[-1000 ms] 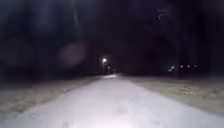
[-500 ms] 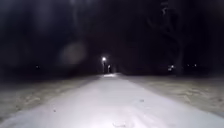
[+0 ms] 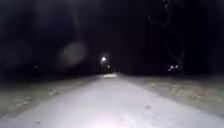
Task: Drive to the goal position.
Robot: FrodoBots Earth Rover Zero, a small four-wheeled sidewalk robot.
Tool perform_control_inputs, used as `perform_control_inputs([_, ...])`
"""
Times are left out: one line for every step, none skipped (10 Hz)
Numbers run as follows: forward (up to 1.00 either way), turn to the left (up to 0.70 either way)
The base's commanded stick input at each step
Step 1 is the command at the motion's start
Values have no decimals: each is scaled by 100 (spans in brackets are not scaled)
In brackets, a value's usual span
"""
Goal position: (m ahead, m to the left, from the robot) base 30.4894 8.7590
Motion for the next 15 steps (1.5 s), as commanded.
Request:
perform_control_inputs([70, 0])
perform_control_inputs([70, 0])
perform_control_inputs([70, 0])
perform_control_inputs([70, 0])
perform_control_inputs([70, 0])
perform_control_inputs([70, 0])
perform_control_inputs([70, 0])
perform_control_inputs([70, 0])
perform_control_inputs([70, 0])
perform_control_inputs([70, 0])
perform_control_inputs([70, 2])
perform_control_inputs([70, 14])
perform_control_inputs([70, 14])
perform_control_inputs([70, 12])
perform_control_inputs([70, 2])
